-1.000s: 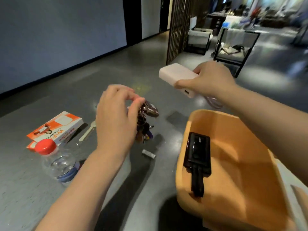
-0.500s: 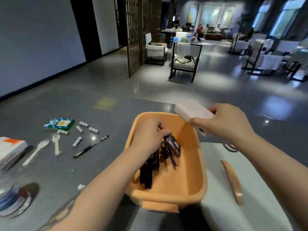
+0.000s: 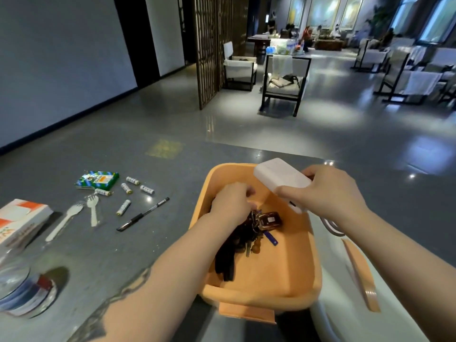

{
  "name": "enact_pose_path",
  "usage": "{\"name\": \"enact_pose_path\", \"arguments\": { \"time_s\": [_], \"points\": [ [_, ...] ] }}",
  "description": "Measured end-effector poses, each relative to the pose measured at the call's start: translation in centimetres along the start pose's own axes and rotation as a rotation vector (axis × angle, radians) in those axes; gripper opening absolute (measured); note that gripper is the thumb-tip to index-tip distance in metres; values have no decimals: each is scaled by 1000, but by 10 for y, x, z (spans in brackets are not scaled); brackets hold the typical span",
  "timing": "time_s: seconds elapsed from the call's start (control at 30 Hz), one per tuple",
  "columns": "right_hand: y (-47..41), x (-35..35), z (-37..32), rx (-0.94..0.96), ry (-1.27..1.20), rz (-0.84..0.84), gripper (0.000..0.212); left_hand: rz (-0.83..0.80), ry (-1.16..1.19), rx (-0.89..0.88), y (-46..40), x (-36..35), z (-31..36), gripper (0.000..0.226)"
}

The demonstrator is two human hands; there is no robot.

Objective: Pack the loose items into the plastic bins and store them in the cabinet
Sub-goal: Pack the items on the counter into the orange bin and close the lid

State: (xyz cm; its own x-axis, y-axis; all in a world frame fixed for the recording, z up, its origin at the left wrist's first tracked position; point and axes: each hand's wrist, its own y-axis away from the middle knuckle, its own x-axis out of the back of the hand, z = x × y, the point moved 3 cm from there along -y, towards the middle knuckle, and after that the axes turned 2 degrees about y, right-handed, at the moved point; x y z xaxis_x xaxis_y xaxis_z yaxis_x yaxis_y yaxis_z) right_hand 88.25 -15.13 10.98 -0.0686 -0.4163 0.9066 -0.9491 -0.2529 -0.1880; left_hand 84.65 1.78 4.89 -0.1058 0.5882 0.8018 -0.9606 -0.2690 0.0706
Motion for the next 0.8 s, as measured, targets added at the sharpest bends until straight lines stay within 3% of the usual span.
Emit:
{"name": "enact_pose_path", "arguments": {
  "time_s": [0.13, 0.23, 0.33, 0.47, 0.53, 0.63, 0.8],
  "points": [
    [5, -7, -13, 41, 1, -33, 62, 418, 234, -138, 57, 57, -31, 22],
    [14, -12, -28, 82, -22, -35, 63, 571, 314, -123, 128, 79, -83, 17],
    [27, -19, -44, 141, -49, -42, 66, 557, 250, 87, 192, 67, -144, 19],
    [47, -29, -65, 223, -146, -68, 52, 502, 222, 322, 263, 26, -198, 21],
    [53, -35, -73, 213, -191, -83, 53, 505, 127, 355, 285, 8, -205, 33],
    [55, -48, -78, 191, -151, -117, 73, 487, 67, 380, 301, -7, -206, 51],
    [55, -59, -89, 217, -121, -152, 82, 503, 110, 408, 312, -11, -212, 45]
  ]
}}
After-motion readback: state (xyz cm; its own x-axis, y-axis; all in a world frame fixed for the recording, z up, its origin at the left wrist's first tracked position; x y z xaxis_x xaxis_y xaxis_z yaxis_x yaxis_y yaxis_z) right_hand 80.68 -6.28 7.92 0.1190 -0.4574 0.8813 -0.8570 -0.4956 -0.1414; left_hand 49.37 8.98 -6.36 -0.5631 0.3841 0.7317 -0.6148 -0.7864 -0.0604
